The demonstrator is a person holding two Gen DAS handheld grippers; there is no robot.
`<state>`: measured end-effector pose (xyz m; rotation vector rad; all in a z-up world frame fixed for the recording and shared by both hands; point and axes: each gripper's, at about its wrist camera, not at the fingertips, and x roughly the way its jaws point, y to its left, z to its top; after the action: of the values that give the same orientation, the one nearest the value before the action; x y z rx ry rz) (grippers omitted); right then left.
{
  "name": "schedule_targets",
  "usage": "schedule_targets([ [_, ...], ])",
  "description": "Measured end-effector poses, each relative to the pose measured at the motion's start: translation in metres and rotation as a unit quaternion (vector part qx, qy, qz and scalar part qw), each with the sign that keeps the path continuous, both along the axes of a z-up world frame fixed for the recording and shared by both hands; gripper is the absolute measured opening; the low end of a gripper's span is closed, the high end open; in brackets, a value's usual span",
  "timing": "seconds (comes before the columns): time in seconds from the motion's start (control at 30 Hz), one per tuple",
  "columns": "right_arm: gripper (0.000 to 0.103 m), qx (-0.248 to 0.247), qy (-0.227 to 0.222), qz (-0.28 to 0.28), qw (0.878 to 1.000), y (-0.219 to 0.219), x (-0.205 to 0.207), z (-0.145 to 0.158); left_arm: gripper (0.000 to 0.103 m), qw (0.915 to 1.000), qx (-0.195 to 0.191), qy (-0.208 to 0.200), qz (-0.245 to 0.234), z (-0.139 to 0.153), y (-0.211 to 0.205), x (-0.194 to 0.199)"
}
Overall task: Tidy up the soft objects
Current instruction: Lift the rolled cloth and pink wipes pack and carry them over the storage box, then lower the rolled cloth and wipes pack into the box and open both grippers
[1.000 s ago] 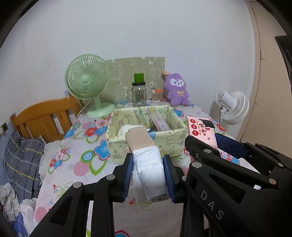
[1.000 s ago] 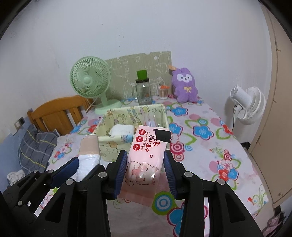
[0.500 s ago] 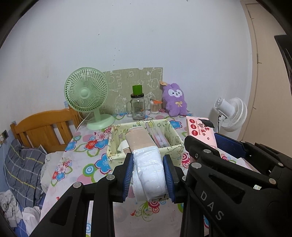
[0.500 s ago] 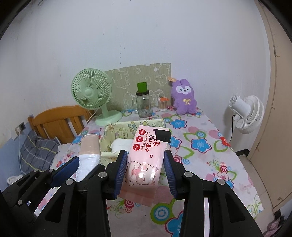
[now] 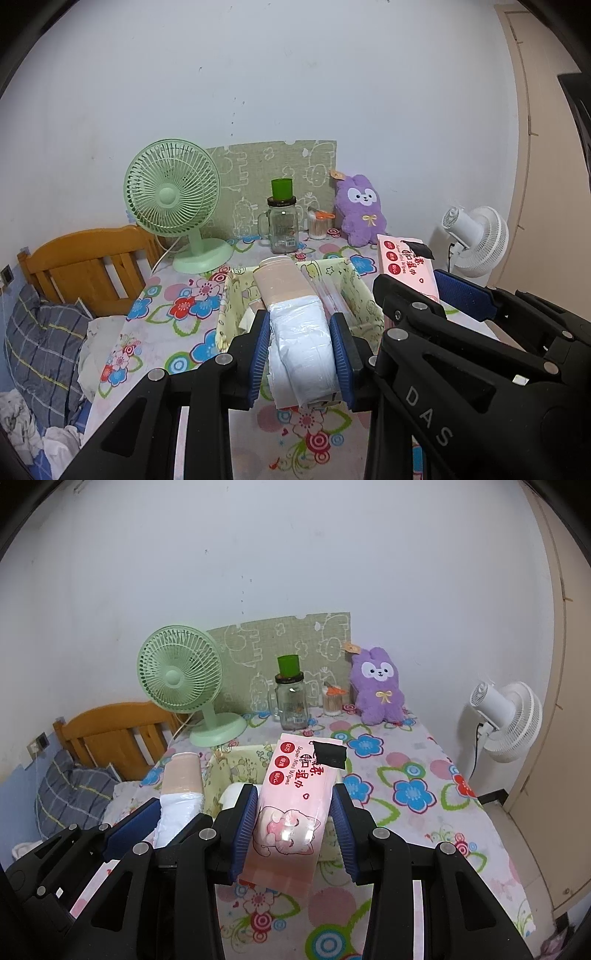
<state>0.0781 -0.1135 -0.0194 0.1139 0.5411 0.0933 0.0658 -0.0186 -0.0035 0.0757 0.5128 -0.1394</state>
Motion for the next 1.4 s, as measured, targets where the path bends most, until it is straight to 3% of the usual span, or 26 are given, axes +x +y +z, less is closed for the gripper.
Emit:
schedule_targets([
  [0.6, 0.044, 0.008, 0.015, -0.002, 1.000, -0.001, 0.068, -0.011, 0.033, 0.9997, -0.007, 0.012, 0.022, -0.010, 0.002, 0.065],
  [1.13, 0.044, 0.003, 0.050, 0.001, 0.999, -0.007, 0.116, -0.039, 0.034, 0.9986, -0.009, 0.044, 0.029, -0.040, -0.002, 0.117],
  [1.23, 0.044, -0.001, 0.062, 0.004, 0.998, -0.006, 0.124, -0.047, 0.039, 0.9979, -0.016, 0.057, 0.025, -0.047, -0.001, 0.124],
  [1.4, 0.044, -0.008, 0.071, 0.015, 0.997, 0.001, 0.135, -0.055, 0.061, 0.9966, -0.016, 0.076, 0.027, -0.055, 0.005, 0.132],
])
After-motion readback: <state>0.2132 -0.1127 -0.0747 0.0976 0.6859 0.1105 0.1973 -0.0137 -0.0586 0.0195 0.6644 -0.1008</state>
